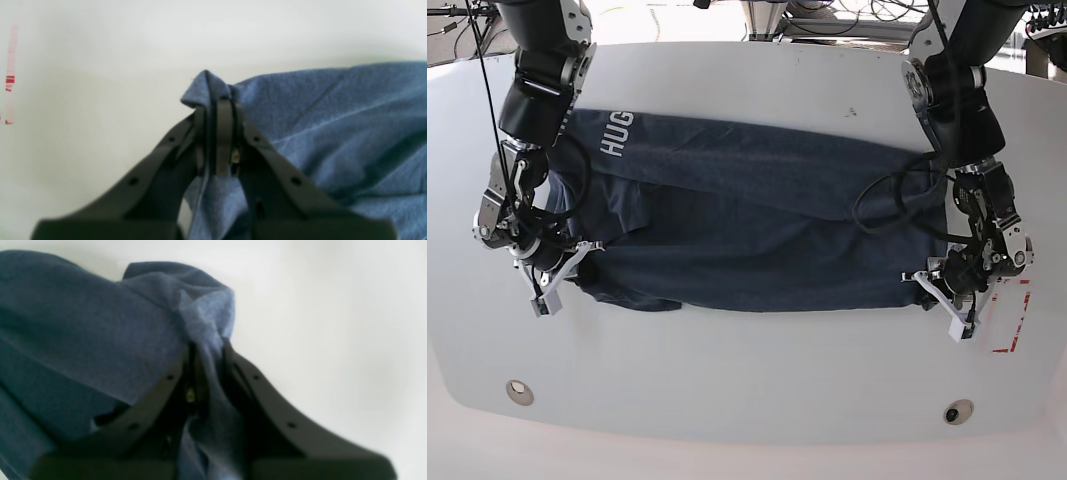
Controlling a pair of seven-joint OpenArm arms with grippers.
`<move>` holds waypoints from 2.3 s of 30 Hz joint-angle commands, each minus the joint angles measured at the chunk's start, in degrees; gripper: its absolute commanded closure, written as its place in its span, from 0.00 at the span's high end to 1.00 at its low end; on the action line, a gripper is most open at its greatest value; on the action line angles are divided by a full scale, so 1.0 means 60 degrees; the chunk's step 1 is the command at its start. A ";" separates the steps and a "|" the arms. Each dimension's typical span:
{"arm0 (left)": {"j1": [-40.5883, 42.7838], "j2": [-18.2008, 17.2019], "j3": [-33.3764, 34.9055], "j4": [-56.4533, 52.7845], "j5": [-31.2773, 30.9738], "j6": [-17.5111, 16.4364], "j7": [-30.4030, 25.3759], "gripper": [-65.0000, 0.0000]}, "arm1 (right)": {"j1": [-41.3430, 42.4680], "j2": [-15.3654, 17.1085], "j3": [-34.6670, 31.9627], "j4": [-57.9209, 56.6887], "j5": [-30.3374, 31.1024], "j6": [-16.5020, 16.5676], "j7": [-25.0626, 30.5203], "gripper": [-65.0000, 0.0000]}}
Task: Fold the T-shirt properly
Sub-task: 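Fold the hem toward the collar edge with both grippers, then drag the folded hem further over the shirt with both grippers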
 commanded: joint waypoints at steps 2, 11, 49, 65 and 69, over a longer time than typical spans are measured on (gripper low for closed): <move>-0.0248 -0.0092 0.0000 0.0250 -0.0073 -0.0411 -0.0163 0.02 | 0.0233 0.0355 0.0018 0.0270 0.0126 0.0060 -0.0080 0.02; 0.0133 -0.0400 -0.0014 0.0279 -0.0117 -0.0836 -0.0163 0.02 | -0.0017 0.0662 0.0003 0.0446 0.0243 0.0060 -0.0153 0.02; 0.0733 -0.0458 0.0923 0.2755 -0.0073 -0.2177 0.0643 0.02 | -0.3108 -0.0114 0.0663 0.5955 0.0243 0.0060 -0.2424 0.03; 0.0308 -0.0956 0.0850 0.1246 -0.0117 -0.2177 -0.0236 0.12 | -0.3577 -0.0114 0.0663 0.5940 0.0243 0.0060 -0.2454 0.03; 0.0323 -0.0956 0.0850 0.1261 -0.0117 -0.2177 -0.0119 0.03 | -0.3694 -0.0114 0.0648 0.6043 0.0243 0.0060 -0.2483 0.03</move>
